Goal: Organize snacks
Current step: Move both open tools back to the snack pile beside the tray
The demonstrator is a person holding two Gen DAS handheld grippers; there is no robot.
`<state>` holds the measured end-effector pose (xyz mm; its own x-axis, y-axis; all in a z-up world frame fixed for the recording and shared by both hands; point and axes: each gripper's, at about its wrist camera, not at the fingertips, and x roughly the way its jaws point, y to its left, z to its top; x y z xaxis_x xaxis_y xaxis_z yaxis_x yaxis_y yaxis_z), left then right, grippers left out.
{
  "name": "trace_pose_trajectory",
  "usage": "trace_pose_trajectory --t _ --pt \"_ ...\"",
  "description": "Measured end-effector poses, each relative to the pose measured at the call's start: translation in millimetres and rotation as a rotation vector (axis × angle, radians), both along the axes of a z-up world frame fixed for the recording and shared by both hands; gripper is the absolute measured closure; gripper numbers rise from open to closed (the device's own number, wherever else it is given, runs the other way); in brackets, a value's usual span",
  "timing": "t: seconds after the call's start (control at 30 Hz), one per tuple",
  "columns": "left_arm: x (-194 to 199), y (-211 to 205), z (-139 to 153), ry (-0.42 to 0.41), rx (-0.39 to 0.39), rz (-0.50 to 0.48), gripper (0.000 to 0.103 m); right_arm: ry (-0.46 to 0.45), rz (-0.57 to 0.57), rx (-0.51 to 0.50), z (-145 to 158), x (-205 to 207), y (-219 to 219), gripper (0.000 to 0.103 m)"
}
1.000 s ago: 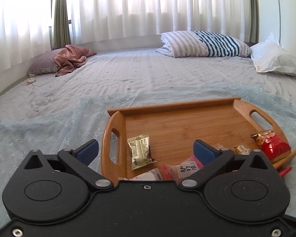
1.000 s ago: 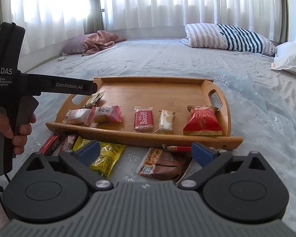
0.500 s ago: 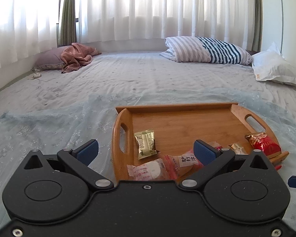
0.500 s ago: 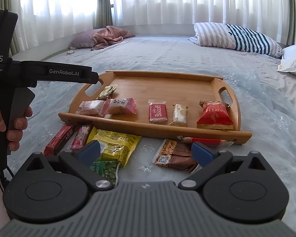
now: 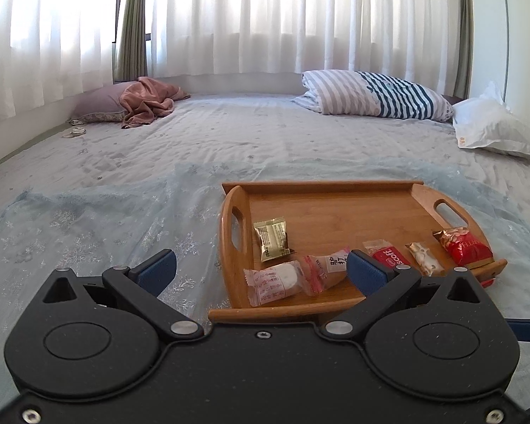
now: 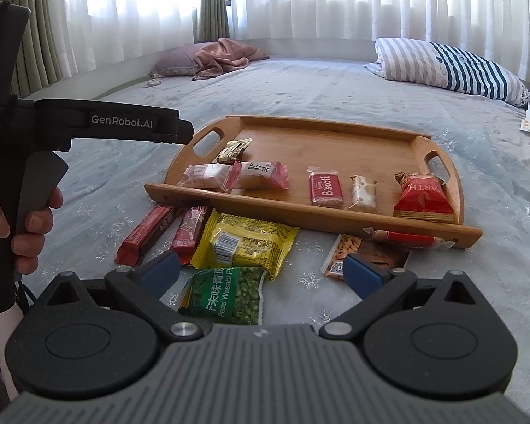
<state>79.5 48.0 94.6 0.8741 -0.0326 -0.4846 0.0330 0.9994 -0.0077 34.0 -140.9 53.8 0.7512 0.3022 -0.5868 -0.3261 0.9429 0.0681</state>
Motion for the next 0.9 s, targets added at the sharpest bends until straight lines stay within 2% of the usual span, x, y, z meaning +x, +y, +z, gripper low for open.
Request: trace_pose_trajectory --t 0.3,0.9 --pt "-22 7 -10 0.034 -0.033 0.022 0.0 0.026 0.022 0.0 -5 -6 5 0.0" --pt "-44 7 -45 0.165 -0.072 0.036 0.0 0.064 0.045 -0.003 -18 -1 13 0.0"
